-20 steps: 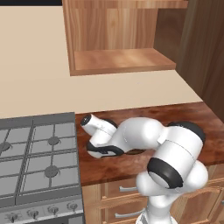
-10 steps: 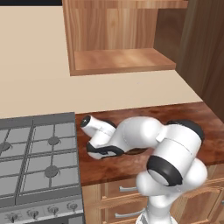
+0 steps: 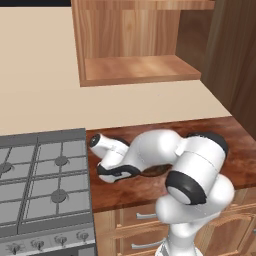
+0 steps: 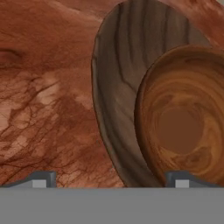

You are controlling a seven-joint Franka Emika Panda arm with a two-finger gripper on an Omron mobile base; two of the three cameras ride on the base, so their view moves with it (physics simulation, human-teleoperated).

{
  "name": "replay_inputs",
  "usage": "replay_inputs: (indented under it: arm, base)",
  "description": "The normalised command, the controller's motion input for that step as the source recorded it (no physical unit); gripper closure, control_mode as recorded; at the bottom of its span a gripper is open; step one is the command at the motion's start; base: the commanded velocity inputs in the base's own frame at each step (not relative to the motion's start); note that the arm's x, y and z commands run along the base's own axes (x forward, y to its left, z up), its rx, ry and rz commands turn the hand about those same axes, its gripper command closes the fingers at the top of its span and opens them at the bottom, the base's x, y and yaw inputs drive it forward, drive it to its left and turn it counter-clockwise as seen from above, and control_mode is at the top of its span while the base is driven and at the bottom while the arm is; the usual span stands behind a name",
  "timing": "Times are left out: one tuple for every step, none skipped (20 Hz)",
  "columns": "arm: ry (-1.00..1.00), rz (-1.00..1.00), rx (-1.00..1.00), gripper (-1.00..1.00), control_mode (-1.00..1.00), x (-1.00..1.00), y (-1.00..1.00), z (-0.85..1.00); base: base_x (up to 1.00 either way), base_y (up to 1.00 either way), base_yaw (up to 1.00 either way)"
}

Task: Pick up the bowls on the counter and stack them on top of one another in the open cabinet. Place the smaller bowl on top of the larger bowl.

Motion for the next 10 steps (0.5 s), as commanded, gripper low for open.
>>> replay_inputs:
  arm:
    - [0.0,0.0,0.0,-1.0,-1.0,0.0,0.0,-0.22]
    - [0.0,0.0,0.0,-1.0,-1.0,0.0,0.0,-0.23]
    - [0.0,0.0,0.0,1.0,-1.0,0.0,0.0,-0.23]
    - [0.0,0.0,0.0,1.0,-1.0,0.0,0.0,-0.24]
    - [0.0,0.0,0.0,1.0,-1.0,0.0,0.0,-0.23]
    - [0.0,0.0,0.0,1.0,-1.0,0.0,0.0,-0.23]
    - [0.0,0.0,0.0,1.0,-1.0,0.0,0.0,-0.22]
    - [0.0,0.0,0.0,1.0,-1.0,0.0,0.0,-0.23]
    - [-0.01,0.0,0.0,1.0,-1.0,0.0,0.0,-0.23]
    - [-0.02,0.0,0.0,1.0,-1.0,0.0,0.0,-0.23]
  base:
    - [0.0,0.0,0.0]
    - [0.0,0.0,0.0]
    - [0.0,0.0,0.0]
    - [0.0,0.0,0.0]
    - [0.0,0.0,0.0]
    - [0.0,0.0,0.0]
    - [0.0,0.0,0.0]
    - [0.0,0.0,0.0]
    - [0.0,0.0,0.0]
    - [0.0,0.0,0.0]
